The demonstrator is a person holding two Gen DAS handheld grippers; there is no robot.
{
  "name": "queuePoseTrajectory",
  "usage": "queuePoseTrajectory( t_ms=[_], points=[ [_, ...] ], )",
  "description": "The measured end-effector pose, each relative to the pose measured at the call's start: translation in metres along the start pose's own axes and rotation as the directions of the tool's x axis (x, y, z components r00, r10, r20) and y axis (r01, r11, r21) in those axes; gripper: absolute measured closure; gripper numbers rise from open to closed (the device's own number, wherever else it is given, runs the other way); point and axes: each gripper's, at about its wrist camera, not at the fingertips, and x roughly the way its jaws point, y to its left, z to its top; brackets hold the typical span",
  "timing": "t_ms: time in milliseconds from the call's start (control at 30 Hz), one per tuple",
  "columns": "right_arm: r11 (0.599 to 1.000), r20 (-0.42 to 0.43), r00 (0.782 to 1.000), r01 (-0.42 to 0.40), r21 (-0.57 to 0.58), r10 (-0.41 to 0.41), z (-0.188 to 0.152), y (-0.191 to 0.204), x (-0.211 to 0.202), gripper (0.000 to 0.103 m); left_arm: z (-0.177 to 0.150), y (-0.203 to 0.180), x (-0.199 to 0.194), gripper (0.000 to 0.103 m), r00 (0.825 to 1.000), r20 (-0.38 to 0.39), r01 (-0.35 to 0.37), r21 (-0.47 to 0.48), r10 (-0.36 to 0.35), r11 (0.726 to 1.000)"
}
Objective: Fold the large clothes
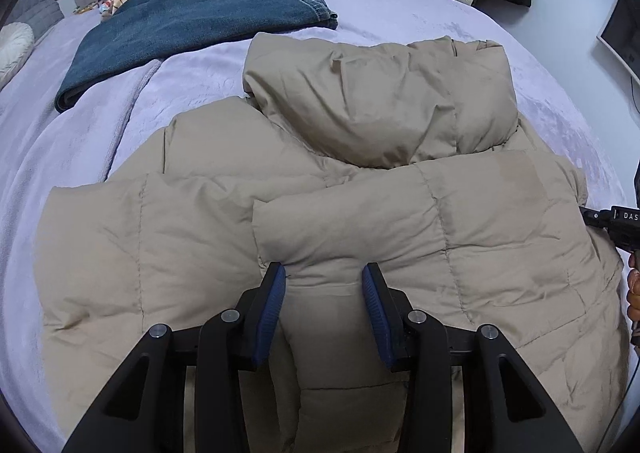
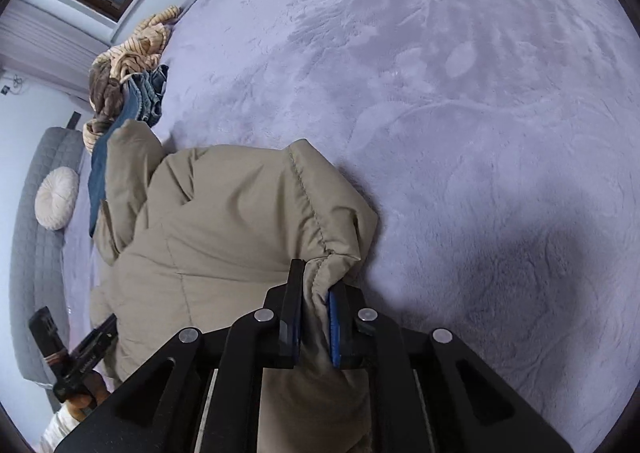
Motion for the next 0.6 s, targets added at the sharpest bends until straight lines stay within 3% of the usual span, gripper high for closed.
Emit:
queuePoseTrajectory(
  t_ms=[67, 200, 367, 467, 500, 567, 600],
  points=[
    [0.999, 0.030, 0.999, 0.031, -0.017, -0.031, -0.005, 0.004, -0.002, 0.084, -0.002, -0.001, -0.002, 0.059, 1.000, 0.011, -0.012, 0.004, 0.012, 1.000],
    [0.983, 0.084, 0.984, 0.163, -0.086, -0.155, -0.022, 0.015, -0.029, 0.063, -0.001, 0.001, -0.009, 0.059, 1.000, 0.011, -0.025, -0.011, 0.025, 1.000],
    [0.954, 0.115, 0.966, 0.248, -0.168, -0.231, -0.058, 0.020, -0.066, 0.063, -0.004, 0.008, -0.034, 0.058, 0.997, 0.011, -0.071, -0.061, 0.072, 0.996],
    [0.943, 0.087, 0.961, 0.276, -0.184, -0.264, -0.074, 0.019, -0.078, 0.063, -0.012, 0.011, -0.054, 0.058, 0.996, -0.001, -0.092, -0.090, 0.092, 0.992],
    [0.944, 0.071, 0.960, 0.278, -0.181, -0.269, -0.079, 0.015, -0.082, 0.063, -0.014, 0.011, -0.057, 0.056, 0.995, -0.013, -0.096, -0.097, 0.095, 0.991],
    [0.947, 0.033, 0.961, 0.278, -0.162, -0.276, -0.086, 0.009, -0.087, 0.063, -0.023, 0.010, -0.068, 0.039, 0.993, -0.034, -0.117, -0.110, 0.114, 0.987],
    [0.950, 0.016, 0.961, 0.275, -0.150, -0.276, -0.090, 0.009, -0.089, 0.062, -0.026, 0.009, -0.074, 0.039, 0.992, -0.035, -0.128, -0.116, 0.124, 0.985]
  ],
)
